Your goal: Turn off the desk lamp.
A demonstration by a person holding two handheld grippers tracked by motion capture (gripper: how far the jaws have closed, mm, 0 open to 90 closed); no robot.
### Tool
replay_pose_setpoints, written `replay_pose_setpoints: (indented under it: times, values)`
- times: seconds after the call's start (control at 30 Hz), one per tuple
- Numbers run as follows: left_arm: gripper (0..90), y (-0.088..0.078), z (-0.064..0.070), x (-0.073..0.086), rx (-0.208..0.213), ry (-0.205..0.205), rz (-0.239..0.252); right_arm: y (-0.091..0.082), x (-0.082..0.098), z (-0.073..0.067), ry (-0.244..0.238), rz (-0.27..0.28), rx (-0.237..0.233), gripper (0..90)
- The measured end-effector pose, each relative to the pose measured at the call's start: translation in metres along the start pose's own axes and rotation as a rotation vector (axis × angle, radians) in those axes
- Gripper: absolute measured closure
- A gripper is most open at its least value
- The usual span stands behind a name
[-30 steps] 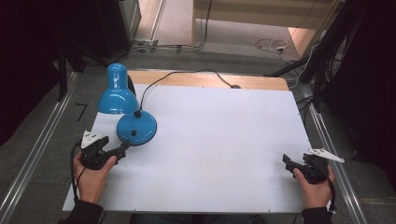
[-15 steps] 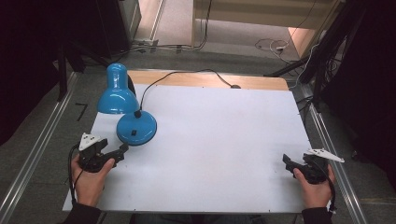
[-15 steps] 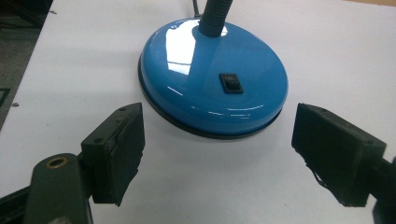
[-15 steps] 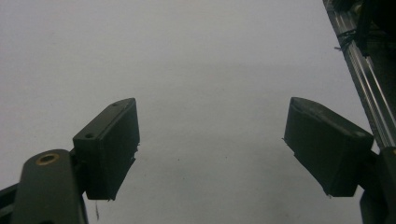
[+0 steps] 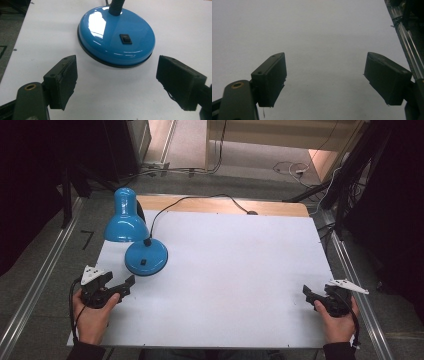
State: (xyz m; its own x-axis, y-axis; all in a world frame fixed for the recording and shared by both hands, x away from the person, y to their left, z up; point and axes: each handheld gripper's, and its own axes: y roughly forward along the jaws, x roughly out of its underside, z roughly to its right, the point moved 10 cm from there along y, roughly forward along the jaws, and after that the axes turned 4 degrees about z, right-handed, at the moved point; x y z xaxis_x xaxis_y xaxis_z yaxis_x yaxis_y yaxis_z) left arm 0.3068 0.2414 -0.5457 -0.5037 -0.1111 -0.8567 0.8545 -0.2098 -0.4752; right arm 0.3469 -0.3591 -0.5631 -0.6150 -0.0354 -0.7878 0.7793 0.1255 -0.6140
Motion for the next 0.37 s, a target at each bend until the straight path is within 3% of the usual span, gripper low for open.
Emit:
replay_pose_setpoints:
  times: [0.23,0.37]
  values:
    - [18.3,-0.004,-0.002,0.005,-0.006,0.001,-0.014,0.000,0.000,0.000,-0.003,0.000,0.001,16.7]
    - [18.3,-0.001,-0.009,0.013,-0.038,0.012,-0.051,0.000,0.000,0.000,0.000,0.001,0.002,16.7]
